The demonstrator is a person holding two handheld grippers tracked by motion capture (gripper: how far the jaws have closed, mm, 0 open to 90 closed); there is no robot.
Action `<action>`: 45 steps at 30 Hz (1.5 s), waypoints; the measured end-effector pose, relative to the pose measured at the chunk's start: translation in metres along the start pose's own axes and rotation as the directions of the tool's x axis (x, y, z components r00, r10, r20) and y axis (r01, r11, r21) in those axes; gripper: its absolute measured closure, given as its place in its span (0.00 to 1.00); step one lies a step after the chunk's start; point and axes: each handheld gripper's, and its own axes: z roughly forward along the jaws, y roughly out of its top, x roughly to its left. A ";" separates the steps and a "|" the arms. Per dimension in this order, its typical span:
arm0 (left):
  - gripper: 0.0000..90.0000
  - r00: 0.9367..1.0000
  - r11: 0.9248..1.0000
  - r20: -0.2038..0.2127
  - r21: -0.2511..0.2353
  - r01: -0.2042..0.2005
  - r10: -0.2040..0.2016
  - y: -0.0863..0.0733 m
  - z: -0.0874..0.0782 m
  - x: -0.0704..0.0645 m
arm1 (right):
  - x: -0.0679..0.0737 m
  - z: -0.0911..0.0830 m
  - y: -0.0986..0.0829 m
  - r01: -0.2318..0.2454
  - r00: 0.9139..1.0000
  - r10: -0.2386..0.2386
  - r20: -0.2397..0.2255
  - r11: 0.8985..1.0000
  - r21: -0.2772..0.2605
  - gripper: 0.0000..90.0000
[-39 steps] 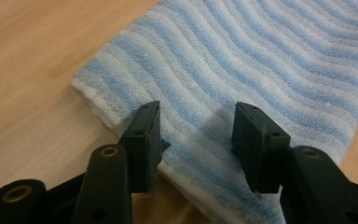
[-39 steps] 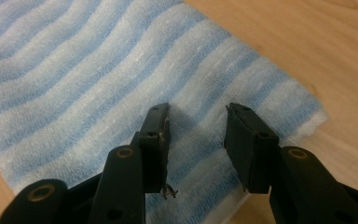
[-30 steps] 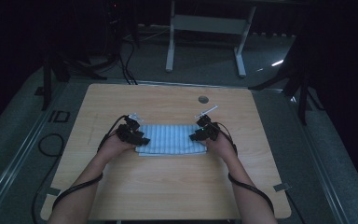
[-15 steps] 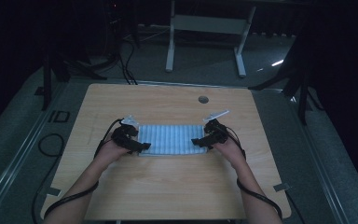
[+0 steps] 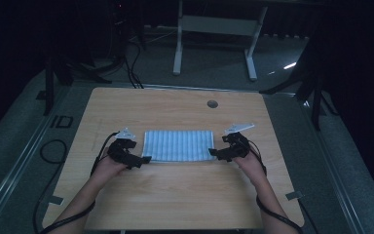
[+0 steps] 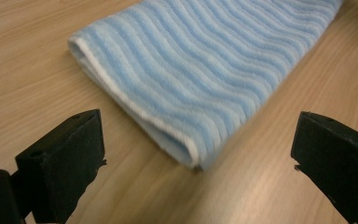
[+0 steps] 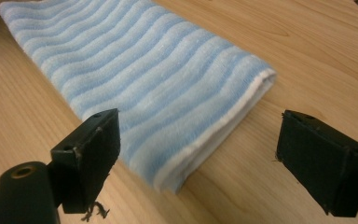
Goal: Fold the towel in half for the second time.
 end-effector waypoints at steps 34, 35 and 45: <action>0.03 0.990 0.994 -0.093 -0.006 0.108 -0.108 -0.074 -0.049 0.015 | -0.028 -0.058 -0.090 -0.122 0.986 0.126 0.110 0.991 -0.047 0.14; 0.03 0.989 0.994 -0.093 -0.005 0.112 -0.112 -0.078 -0.050 0.015 | -0.028 -0.059 -0.091 -0.126 0.985 0.131 0.111 0.991 -0.047 0.14; 0.03 0.986 0.990 -0.096 -0.014 0.137 -0.138 -0.096 -0.060 0.010 | -0.026 -0.074 -0.108 -0.155 0.975 0.166 0.148 0.984 -0.083 0.14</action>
